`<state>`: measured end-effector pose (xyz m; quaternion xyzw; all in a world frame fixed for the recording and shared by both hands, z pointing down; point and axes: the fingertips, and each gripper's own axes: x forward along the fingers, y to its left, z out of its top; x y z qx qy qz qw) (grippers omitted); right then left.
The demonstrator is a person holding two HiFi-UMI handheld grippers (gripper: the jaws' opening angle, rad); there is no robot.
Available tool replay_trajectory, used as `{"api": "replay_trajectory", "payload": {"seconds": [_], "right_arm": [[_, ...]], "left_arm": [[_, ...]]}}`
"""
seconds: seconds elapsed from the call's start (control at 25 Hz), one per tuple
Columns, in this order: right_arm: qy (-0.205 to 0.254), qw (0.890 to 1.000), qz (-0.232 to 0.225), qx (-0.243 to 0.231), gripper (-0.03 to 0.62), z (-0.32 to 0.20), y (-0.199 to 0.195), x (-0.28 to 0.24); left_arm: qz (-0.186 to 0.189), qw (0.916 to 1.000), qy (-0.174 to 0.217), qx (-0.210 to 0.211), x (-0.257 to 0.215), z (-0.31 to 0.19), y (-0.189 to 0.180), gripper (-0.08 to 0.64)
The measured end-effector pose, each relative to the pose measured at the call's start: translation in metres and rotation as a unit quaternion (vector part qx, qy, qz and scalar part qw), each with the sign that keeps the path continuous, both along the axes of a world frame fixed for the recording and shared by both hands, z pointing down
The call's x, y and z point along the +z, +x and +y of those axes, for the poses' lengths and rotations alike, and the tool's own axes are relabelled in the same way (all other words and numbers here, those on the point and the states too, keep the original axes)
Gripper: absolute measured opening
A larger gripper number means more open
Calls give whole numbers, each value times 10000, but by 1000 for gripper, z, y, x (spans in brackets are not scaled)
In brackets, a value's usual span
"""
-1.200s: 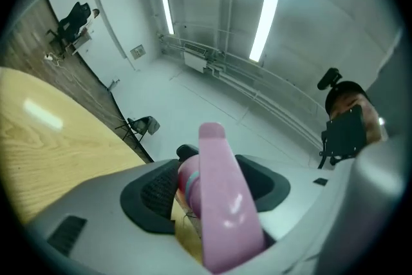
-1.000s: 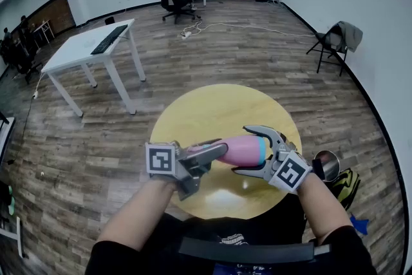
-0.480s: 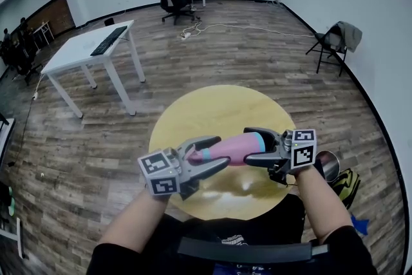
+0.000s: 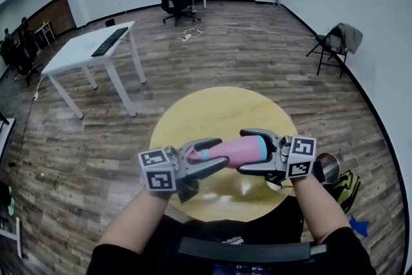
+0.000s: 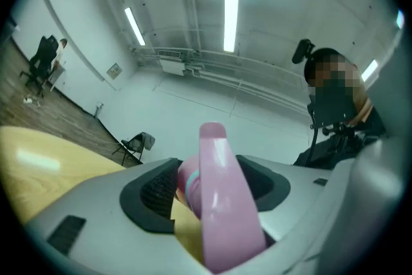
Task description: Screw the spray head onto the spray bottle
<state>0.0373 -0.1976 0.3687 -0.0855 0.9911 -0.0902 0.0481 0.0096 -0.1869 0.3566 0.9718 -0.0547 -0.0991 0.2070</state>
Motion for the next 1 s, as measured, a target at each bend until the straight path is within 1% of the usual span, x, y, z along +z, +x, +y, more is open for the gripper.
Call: {"api": "replay_trajectory", "payload": {"seconds": [0.04,0.08,0.12,0.16,0.2,0.24,0.28,0.32,0.4,0.52,0.56,0.6,0.64,0.68,0.72,0.76,0.8,0.88,1.0], "right_arm": [[596,9969,488,126,483,2,-3,8],[1381,9828,1184,311,483,4,-7,21],[2231,9542,1927,509,482,5,-11,36],[2977,9190,2500,652,479,6,-16,49],[3498,8912,2801,711,477,7,-21,56],[3763,8775,2885,714,477,9,-24,58],[3812,8765,2856,698,476,11,-25,58],[3705,8840,2768,682,474,12,-23,56],[3281,9077,2534,655,472,12,-19,50],[2653,9373,2199,520,472,11,-17,45],[2350,9497,2024,437,472,11,-16,44],[1948,9634,1813,324,472,12,-15,43],[1481,9760,1583,188,472,12,-12,42],[1020,9857,1343,46,472,13,-9,41],[629,9917,1114,-86,472,13,-6,39],[341,9950,924,-191,472,14,-5,35],[155,9965,785,-260,471,14,-4,32],[7,9975,634,-310,471,14,-4,25],[8,9974,657,-300,471,12,-5,21]], "left_arm": [[117,9990,-442,16,5,-6,-3,322],[302,9940,-1053,-8,12,-15,-8,315],[560,9829,-1755,-52,21,-27,-14,306],[860,9671,-2394,-74,29,-37,-20,283],[1129,9525,-2828,-61,33,-44,-25,263],[1297,9447,-3011,-36,35,-45,-27,259],[1346,9446,-2994,-25,34,-43,-28,259],[1304,9489,-2873,-29,32,-40,-28,259],[1098,9608,-2544,-42,27,-35,-24,259],[711,9773,-1994,-7,17,-26,-17,275],[558,9821,-1797,30,15,-21,-14,282],[380,9865,-1592,81,14,-16,-12,290],[179,9902,-1380,142,15,-10,-8,300],[-25,9929,-1168,205,16,-5,-5,305],[-212,9947,-969,262,18,1,-1,308],[-361,9956,-807,309,20,5,2,311],[-461,9959,-704,346,23,8,3,311],[-512,9958,-650,399,25,11,5,315],[-479,9964,-589,381,26,9,4,313]]}}
